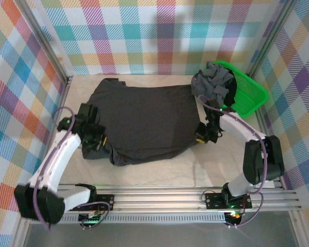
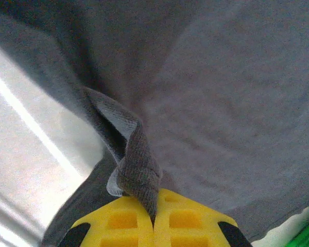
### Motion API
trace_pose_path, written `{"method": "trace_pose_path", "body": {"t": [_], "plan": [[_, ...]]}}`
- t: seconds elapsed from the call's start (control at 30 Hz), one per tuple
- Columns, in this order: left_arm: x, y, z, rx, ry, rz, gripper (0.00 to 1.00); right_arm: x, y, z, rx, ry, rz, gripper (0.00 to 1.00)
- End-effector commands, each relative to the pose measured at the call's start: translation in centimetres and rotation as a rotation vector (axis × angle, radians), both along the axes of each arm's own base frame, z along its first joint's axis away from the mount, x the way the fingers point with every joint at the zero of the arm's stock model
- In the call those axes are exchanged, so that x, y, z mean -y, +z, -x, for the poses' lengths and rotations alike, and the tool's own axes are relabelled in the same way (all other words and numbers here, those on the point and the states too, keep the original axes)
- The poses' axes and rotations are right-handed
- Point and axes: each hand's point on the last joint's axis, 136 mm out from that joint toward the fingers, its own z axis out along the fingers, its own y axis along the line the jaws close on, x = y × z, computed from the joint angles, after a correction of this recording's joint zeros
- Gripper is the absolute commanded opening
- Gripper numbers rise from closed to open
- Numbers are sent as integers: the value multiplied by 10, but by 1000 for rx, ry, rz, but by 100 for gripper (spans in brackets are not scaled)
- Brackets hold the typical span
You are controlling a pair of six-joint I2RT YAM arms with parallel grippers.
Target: Fold and stack the t-shirts
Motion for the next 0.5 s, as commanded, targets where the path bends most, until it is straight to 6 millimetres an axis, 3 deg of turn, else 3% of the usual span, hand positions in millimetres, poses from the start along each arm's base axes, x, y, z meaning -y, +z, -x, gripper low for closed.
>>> {"method": "trace_pose_path", "body": {"t": [0.0, 0.23, 0.47], "plan": [[-12, 12, -61, 101, -36, -35, 0, -2, 13, -37, 42, -14, -23, 0], [-38, 9, -122, 97, -57, -65, 0, -9, 15, -94, 57, -24, -45, 0], [-59, 0, -146, 84, -41, -123, 0, -8, 5, -119, 51, -36, -13, 0]]}}
